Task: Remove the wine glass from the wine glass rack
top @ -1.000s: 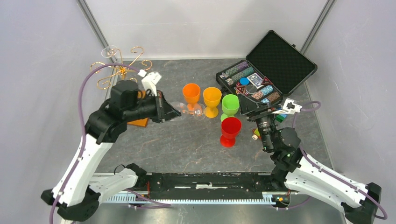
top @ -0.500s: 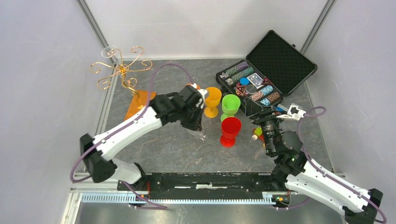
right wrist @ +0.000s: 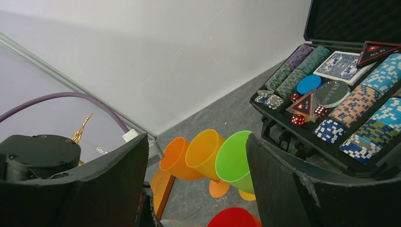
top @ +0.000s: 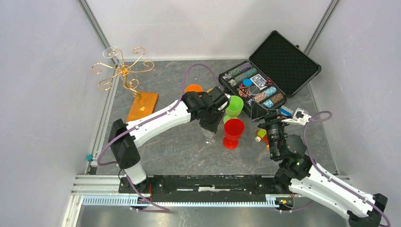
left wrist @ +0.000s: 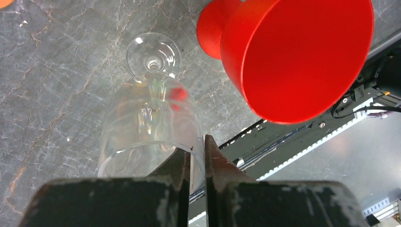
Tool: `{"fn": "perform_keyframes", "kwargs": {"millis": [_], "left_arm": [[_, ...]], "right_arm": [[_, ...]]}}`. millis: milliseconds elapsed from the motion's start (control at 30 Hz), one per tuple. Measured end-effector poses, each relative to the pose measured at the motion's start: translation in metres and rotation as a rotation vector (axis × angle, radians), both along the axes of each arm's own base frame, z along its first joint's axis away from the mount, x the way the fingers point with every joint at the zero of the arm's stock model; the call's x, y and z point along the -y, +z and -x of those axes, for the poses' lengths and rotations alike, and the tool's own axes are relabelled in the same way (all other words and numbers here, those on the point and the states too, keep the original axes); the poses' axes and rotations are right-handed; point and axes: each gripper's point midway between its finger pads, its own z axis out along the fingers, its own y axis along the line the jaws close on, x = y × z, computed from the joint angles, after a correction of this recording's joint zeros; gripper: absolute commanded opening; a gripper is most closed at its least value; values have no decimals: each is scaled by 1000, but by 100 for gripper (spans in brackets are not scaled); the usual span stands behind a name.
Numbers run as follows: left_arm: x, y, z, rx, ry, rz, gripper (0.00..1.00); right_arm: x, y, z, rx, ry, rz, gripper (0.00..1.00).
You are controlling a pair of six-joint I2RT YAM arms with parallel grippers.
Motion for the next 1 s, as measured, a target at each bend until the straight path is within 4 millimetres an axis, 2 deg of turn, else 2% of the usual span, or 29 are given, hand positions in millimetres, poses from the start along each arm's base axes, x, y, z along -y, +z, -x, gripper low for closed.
{"fn": "perform_keyframes", "kwargs": {"millis": [100, 367, 633, 833, 933, 967, 1000], "left_arm": [[6, -4, -5, 1, 2, -10, 14], [10, -3, -10, 12, -6, -13, 39], [19, 22, -18, 58, -8, 35, 62], [14, 54, -26, 138, -18, 57, 77], [5, 83, -32, 212, -11, 90, 90], [2, 93, -33, 235, -7, 104, 98], [-3, 106, -37, 272, 4, 120, 100]], "right_arm": [[0, -1, 0, -2, -2, 2, 80], [-1, -3, -1, -7, -2, 12, 80], [-1, -3, -1, -7, -2, 11, 80], [-1, -2, -1, -7, -2, 11, 80], [-1, -2, -1, -6, -2, 10, 80], [-1, -2, -1, -6, -2, 10, 80], [-1, -2, -1, -6, -2, 9, 80]]}}
